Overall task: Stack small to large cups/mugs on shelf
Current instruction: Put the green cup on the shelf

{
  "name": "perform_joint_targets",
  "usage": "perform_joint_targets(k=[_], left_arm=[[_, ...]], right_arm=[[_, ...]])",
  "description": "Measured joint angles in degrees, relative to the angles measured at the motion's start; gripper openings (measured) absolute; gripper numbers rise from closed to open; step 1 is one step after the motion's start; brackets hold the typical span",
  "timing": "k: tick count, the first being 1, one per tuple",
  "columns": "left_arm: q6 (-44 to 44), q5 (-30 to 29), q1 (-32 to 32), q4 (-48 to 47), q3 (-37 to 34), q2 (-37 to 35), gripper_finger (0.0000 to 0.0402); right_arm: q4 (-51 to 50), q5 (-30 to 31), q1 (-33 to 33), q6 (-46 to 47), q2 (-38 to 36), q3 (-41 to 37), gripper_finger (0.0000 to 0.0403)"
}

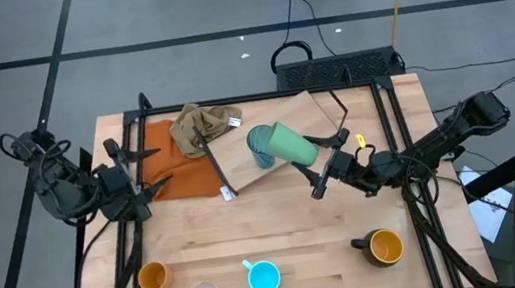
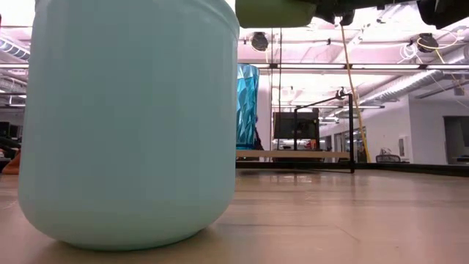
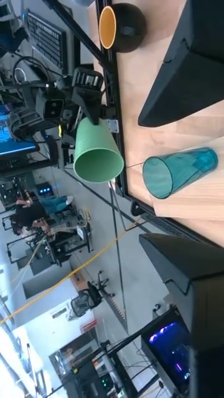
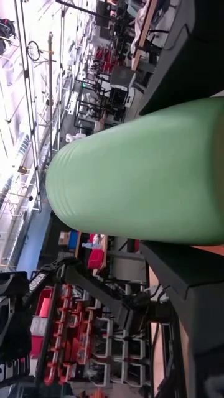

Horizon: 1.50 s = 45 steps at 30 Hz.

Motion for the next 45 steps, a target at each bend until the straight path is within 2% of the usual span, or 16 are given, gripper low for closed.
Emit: perform_joint_targets(k=[8,10,14,16,20,25,30,38,45], left_arm=[[-1.1,0.0,0.3,1.6,0.0,0.1,0.0296],[-1.8,1.9,1.4,3.0,0.0,0.1,0.0296],[-2.8,9.3,7.1,6.2,0.0,1.9,0.0296],[-2.8,15.0,10.9,7.2,0.0,3.5,0.0296],[-3.7,27.3,18.4,10.2,-0.1,7.8,0.0296],[-1.1,36.9,24.2,13.9,-0.1,12.6,0.0296],[-0.9,44.0,28.9,15.4,-0.1,17.0,0.0296],[-1.4,56.8,34.2,21.7,-0.1,20.6,0.0296],[-1.6,64.0,36.8,26.0,0.0,23.8,0.0296]], right_arm=[[0.3,-0.1,0.0,-0.3,0.0,0.0,0.0303],[0.5,-0.5,0.0,-0.3,0.0,0.0,0.0303],[-0.6,-4.9,0.7,1.4,0.0,1.0,0.0303],[-2.3,-6.3,1.4,1.4,0.0,2.8,0.0303],[-8.3,-6.3,2.7,0.6,0.0,6.9,0.0303],[-14.3,-8.0,3.0,1.5,0.0,10.3,0.0303],[-14.2,-10.5,3.0,2.3,0.0,10.5,0.0303],[-14.6,-10.6,3.0,2.5,0.0,10.5,0.0303],[-15.0,-10.6,2.8,2.5,0.0,10.5,0.0303]])
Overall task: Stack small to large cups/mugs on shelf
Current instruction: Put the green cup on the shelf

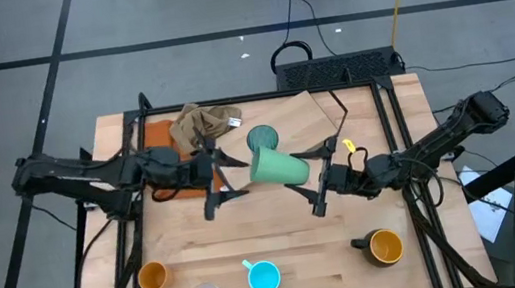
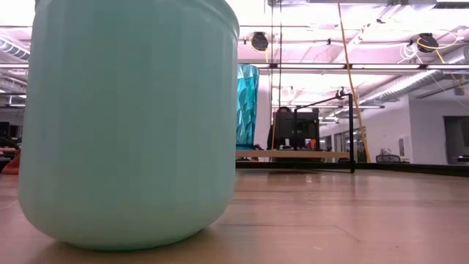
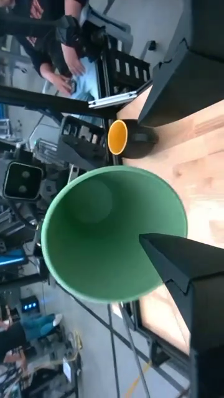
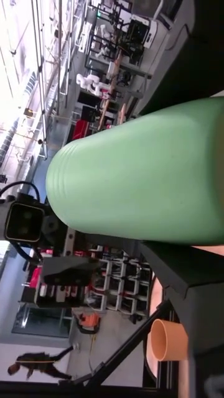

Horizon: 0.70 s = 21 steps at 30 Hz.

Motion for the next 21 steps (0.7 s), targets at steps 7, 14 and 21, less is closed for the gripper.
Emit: perform_joint_targets(k=[7,14,21], left_arm=[[0.1,4.6,2.0,5.1,0.0,3.5,0.0296],[-0.4,6.7,3.6,6.4,0.0,5.0,0.0296],[-1.1,9.3,4.0,8.0,-0.1,7.4,0.0296]], right_arm=[[-1.0,0.0,0.0,0.4,0.0,0.0,0.0303],[-1.7,0.0,-0.4,1.0,0.0,0.0,0.0303],[-1.7,0.0,-1.1,1.1,0.0,0.0,0.0303]])
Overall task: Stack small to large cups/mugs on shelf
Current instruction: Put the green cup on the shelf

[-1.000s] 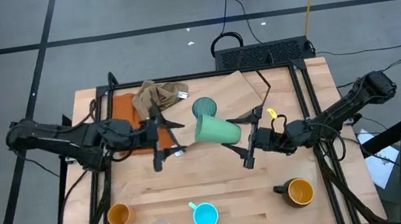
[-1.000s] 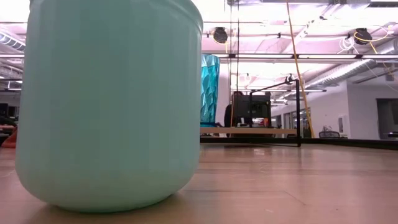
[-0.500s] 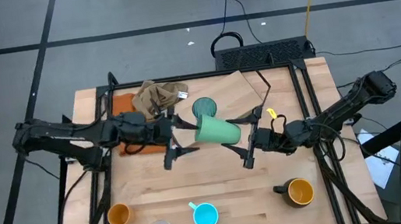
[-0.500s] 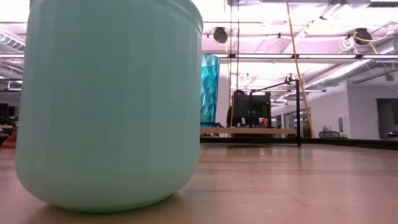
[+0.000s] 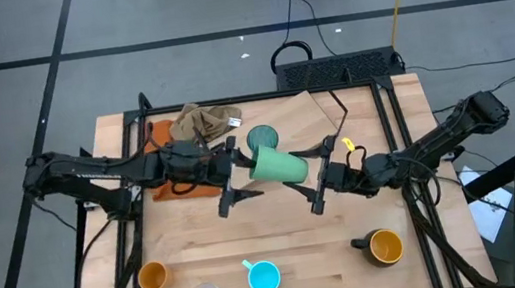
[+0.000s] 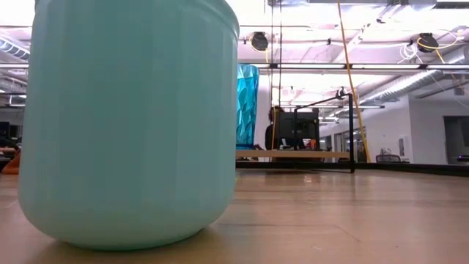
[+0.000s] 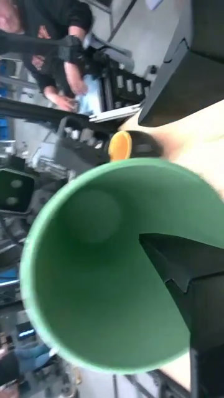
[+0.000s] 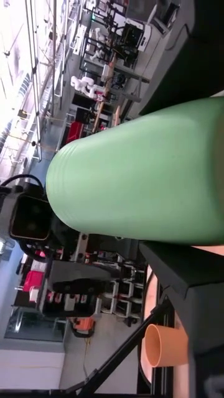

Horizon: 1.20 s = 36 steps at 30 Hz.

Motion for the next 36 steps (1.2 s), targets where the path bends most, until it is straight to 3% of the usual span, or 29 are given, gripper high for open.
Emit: perform_joint_targets(k=[15,20,28,36], left_arm=[[-0.3,0.5,2.0,1.9,0.1,0.8,0.0282],[0.1,0.7,2.3,2.7,0.1,0.8,0.0209],[4.7,1.5,2.2,3.6,0.1,0.8,0.0020],[6.0,1.8,2.2,4.6,0.0,0.8,0.0006]], right_arm=[[0.4,-1.5,0.0,0.4,0.0,0.0,0.0303],[0.6,-1.3,0.0,0.3,0.0,0.0,0.0303],[1.3,-0.9,-0.1,0.7,-0.1,0.0,0.0303],[2.5,-1.4,0.0,-0.1,-0.1,0.0,0.0309]])
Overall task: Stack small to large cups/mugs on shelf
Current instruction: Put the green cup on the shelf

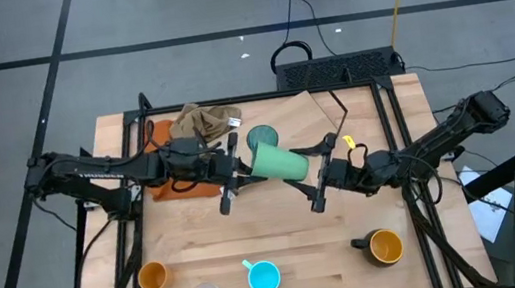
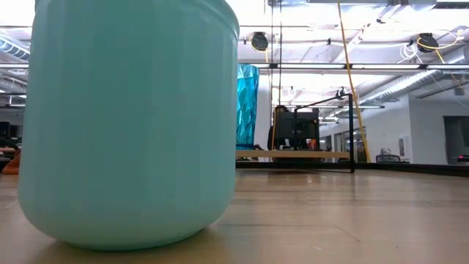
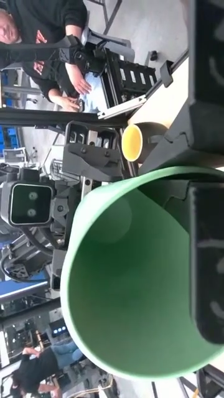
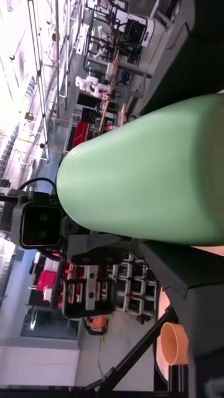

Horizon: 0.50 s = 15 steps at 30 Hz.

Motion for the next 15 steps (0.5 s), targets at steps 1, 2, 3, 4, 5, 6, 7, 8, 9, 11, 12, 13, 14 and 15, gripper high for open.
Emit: perform_joint_targets(k=[1,2,3,4,5,6,7,8,9,11,12,13,14,15], left_arm=[[0.0,0.0,0.0,0.0,0.0,0.0,0.0005],[0.1,0.0,0.0,0.0,0.0,0.0,0.0005],[-0.1,-0.1,0.0,0.0,0.0,0.0,0.0005],[-0.1,-0.2,0.0,0.0,0.0,0.0,0.0004],[-0.1,-0.3,0.0,-0.1,0.0,0.0,0.0004],[0.0,-0.4,0.0,-0.1,0.0,0.0,0.0004],[-0.1,-0.4,0.0,-0.1,0.0,0.0,0.0004],[-0.1,-0.5,0.0,-0.1,0.0,0.0,0.0003],[-0.3,-0.7,0.0,-0.1,0.0,0.0,0.0003],[-0.8,-1.6,0.0,0.1,0.0,0.0,0.0002],[-1.1,-1.9,0.0,0.0,0.0,0.0,0.0002],[-1.1,-2.2,0.0,-0.2,0.0,0.0,0.0002],[-1.1,-2.3,0.1,-0.3,0.0,0.0,0.0002],[-1.1,-2.5,0.3,-0.3,0.0,0.0,0.0002]], right_arm=[[0.1,0.0,0.0,-0.2,0.0,0.0,0.0310],[0.1,0.0,0.0,-0.4,0.0,0.0,0.0310],[0.1,0.0,0.0,-0.5,0.0,0.0,0.0311],[0.1,0.0,0.0,-0.7,0.0,0.0,0.0311],[0.2,0.0,0.0,-0.8,0.0,0.0,0.0312],[0.2,0.0,0.0,-0.6,0.0,0.0,0.0313],[0.2,0.0,0.0,-0.3,0.0,0.0,0.0316],[0.2,0.0,0.0,0.0,0.0,0.0,0.0321],[0.0,0.1,0.0,0.6,-0.2,0.0,0.0327],[-1.9,0.2,0.0,1.5,-0.8,0.0,0.0345],[-3.1,0.3,-0.1,1.9,-1.0,0.0,0.0354],[-4.5,0.5,-0.1,2.1,-1.4,0.1,0.0365],[-5.6,0.9,-0.1,2.2,-1.7,0.3,0.0376],[-6.4,1.6,-0.2,1.5,-1.8,0.7,0.0386]])
